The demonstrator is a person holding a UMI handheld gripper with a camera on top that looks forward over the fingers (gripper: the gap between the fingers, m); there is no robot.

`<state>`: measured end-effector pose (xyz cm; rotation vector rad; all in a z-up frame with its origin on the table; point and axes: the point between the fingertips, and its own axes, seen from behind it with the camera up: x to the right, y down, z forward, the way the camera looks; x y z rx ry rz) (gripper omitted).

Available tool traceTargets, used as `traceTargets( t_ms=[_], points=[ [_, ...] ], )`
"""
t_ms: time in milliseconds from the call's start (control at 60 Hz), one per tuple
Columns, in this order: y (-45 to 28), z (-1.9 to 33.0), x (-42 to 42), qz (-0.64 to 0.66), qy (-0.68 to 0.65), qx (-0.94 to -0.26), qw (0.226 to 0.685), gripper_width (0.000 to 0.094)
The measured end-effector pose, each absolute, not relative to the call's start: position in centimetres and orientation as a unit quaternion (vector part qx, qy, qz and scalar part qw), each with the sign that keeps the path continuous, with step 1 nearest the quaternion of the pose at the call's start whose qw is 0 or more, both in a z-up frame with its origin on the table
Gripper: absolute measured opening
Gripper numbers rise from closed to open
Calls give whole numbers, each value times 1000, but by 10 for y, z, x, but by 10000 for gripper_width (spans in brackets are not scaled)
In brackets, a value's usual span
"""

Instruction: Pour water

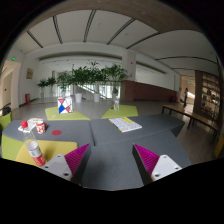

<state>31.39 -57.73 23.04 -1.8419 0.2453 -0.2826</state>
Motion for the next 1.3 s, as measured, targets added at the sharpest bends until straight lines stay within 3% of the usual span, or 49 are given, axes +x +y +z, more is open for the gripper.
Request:
traceTargets(
  t_ms=[317,650,967,1133,1300],
  points=[
    [-593,227,284,-110,103,-806,572,858],
    [-615,211,157,-78,47,-802,590,860],
    [-543,188,23,-39,3,-802,596,856],
    [-491,164,12,-50,18,-802,595,847],
    [-453,145,12,-48,33,-801,596,772]
  ],
)
